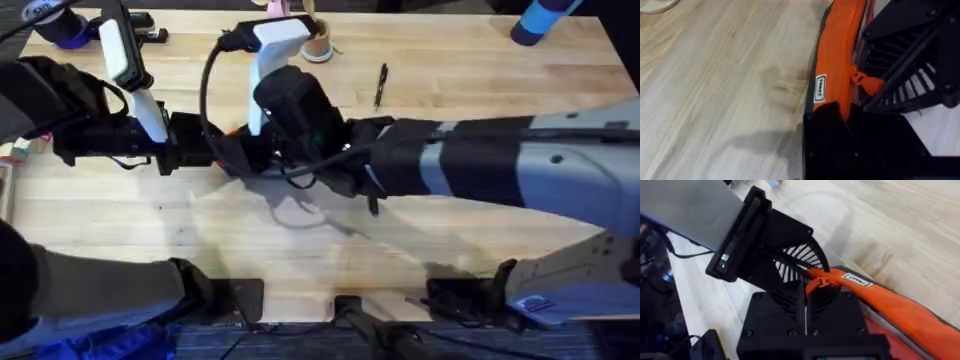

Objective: Unzip the bag, pick up the pens from the table one at a time and place them inside, then zip the bag closed.

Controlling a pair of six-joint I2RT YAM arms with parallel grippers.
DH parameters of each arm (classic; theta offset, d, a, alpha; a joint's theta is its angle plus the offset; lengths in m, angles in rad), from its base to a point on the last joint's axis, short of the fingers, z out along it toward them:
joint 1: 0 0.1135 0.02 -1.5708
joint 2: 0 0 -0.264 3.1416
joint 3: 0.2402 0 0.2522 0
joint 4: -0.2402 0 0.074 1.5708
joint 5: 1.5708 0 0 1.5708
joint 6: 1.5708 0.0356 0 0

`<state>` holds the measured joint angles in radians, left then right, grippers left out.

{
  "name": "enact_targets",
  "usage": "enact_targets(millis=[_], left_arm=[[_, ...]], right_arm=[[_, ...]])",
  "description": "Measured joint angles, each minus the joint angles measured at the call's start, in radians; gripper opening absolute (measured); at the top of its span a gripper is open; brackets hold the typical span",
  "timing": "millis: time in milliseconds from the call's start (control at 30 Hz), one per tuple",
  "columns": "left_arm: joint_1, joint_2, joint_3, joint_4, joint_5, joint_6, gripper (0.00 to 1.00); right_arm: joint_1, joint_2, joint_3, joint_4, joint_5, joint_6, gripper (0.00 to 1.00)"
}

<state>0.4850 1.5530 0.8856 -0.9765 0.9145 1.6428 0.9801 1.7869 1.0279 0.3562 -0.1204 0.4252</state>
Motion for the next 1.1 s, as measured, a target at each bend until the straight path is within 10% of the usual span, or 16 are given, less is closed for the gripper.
enact_targets(millis=[567, 733, 900, 1100], left_arm=[[0.021, 0.000, 0.011, 0.015, -0.026, 0.005, 0.044], [0.018, 0.000, 0.011, 0.011, -0.024, 0.010, 0.044], [0.009, 0.000, 0.011, 0.013, -0.020, 0.007, 0.044], [0.009, 0.000, 0.011, 0.013, -0.020, 0.006, 0.044]], right_arm=[[-0.007, 0.074, 0.116, -0.054, -0.034, -0.015, 0.039], [-0.028, 0.067, 0.132, -0.100, -0.061, -0.034, 0.290], [-0.044, -0.008, 0.155, -0.211, -0.121, -0.080, 0.934], [-0.088, -0.100, 0.162, -0.325, -0.161, -0.113, 0.995]])
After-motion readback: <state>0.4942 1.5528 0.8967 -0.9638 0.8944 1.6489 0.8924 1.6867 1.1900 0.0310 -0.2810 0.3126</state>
